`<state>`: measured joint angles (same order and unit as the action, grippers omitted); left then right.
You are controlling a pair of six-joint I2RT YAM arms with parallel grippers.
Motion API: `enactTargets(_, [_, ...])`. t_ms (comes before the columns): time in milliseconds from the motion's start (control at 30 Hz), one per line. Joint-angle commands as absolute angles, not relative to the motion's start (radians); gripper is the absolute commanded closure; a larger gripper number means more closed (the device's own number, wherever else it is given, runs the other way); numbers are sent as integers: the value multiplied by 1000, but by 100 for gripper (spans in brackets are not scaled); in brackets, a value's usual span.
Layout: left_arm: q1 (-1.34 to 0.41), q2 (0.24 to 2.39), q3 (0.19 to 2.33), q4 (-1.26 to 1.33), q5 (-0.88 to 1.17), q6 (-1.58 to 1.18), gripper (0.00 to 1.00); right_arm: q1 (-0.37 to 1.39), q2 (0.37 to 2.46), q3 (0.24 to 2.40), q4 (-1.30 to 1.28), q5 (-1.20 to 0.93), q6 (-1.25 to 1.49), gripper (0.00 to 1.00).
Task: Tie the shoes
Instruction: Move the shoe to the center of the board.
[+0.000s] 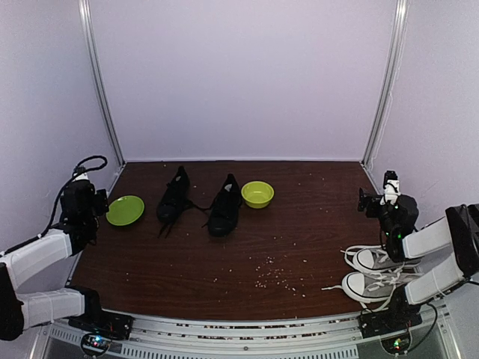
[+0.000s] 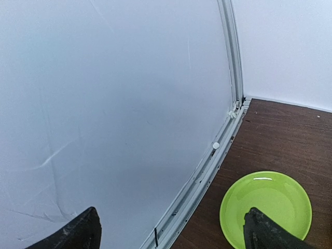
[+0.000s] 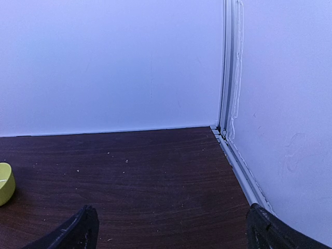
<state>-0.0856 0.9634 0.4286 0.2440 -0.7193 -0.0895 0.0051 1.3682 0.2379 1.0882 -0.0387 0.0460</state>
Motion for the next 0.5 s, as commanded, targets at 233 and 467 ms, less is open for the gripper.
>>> enactTargets(233, [-79,926,643,78,-414,-136,2,11,1254,314,895,-49,21,0])
enactTargets(467, [-134,952,694,22,-99,-64,3,70,1103,644,366,-284,340,1])
